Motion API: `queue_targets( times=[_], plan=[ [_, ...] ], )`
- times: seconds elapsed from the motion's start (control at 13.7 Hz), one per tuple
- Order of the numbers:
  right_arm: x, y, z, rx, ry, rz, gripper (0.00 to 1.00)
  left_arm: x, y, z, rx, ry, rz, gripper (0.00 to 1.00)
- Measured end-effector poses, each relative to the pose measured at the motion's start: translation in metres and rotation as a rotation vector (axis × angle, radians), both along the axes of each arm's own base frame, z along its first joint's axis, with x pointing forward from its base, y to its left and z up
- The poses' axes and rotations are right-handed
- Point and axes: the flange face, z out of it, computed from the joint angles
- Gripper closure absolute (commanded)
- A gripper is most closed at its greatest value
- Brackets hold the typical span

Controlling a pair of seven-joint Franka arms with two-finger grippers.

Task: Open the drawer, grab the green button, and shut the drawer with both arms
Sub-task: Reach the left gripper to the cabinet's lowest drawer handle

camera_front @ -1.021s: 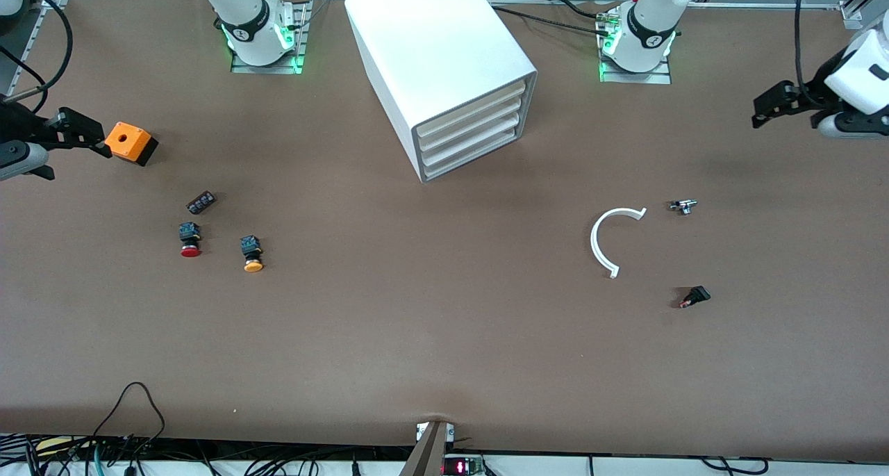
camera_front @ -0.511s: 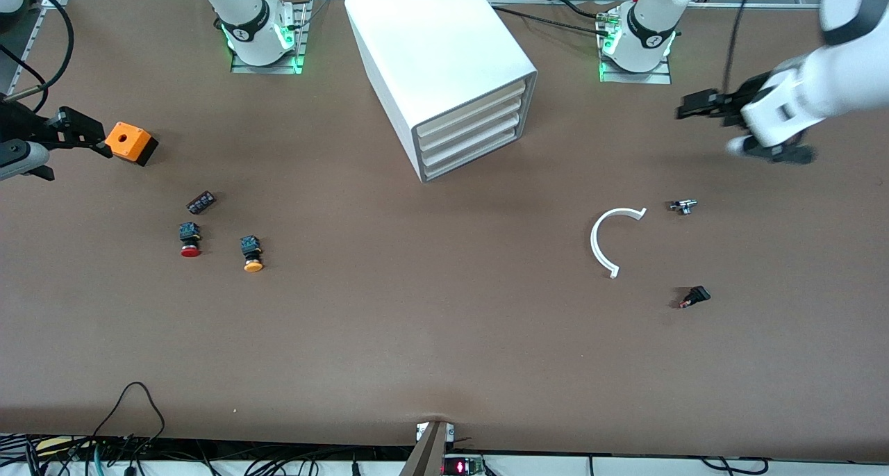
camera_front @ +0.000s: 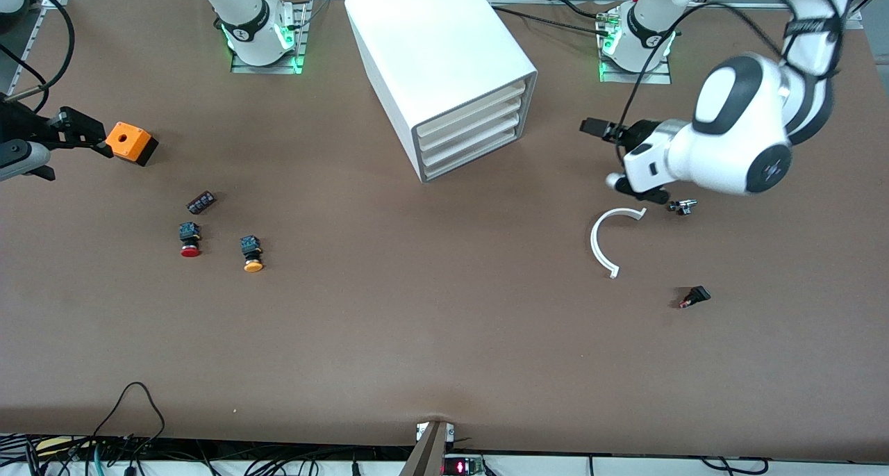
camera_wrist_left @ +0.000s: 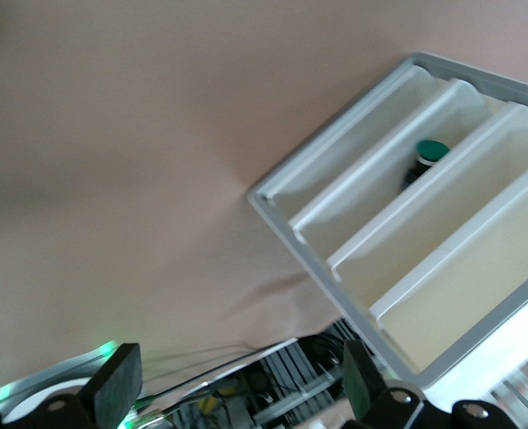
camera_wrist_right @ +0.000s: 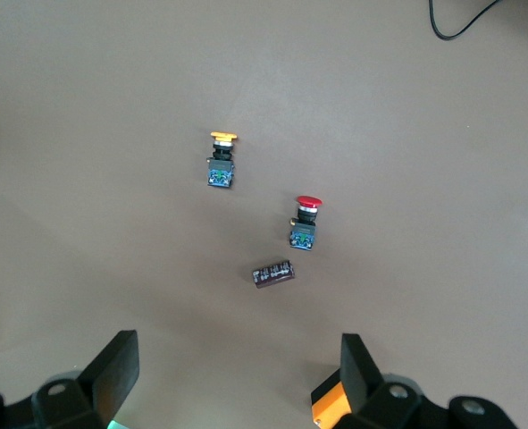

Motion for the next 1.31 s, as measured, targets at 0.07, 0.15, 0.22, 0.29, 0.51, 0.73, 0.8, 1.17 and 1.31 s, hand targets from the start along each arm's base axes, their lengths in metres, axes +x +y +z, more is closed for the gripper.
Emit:
queue_targets(
  times=[0.07,0.15,0.22,0.29,0.51,0.73,0.8,1.17,1.31],
  plan=[
    [0.0,0.0,0.0,0.0,0.0,0.0,0.0,0.002,-0.005,-0.02,-0.062,0.034,-0.005,0.02],
    [0.0,0.0,0.0,0.0,0.0,0.0,0.01,0.003,-0.01,-0.04,-0.129,0.067,-0.007,0.03],
    [0.0,0.0,0.0,0.0,0.0,0.0,0.01,0.004,-0.014,-0.061,-0.193,0.094,-0.008,0.05],
    [0.0,0.0,0.0,0.0,0.0,0.0,0.0,0.005,-0.018,-0.079,-0.256,0.109,-0.007,0.09],
    [0.0,0.0,0.0,0.0,-0.001,0.0,0.0,0.004,-0.035,-0.123,-0.454,0.106,-0.014,0.2],
    [0.0,0.003,0.0,0.0,-0.001,0.006,0.0,-0.005,-0.061,-0.167,-0.645,0.067,-0.036,0.22],
    [0.0,0.004,0.0,0.0,-0.002,0.007,0.0,-0.009,-0.07,-0.183,-0.686,0.042,-0.049,0.22],
    [0.001,0.017,0.001,0.0,-0.004,0.03,0.0,-0.037,-0.133,-0.221,-0.767,-0.042,-0.072,0.22],
    [0.002,0.018,0.001,0.0,-0.005,0.031,0.0,-0.054,-0.154,-0.228,-0.782,-0.054,-0.061,0.23]
  ],
)
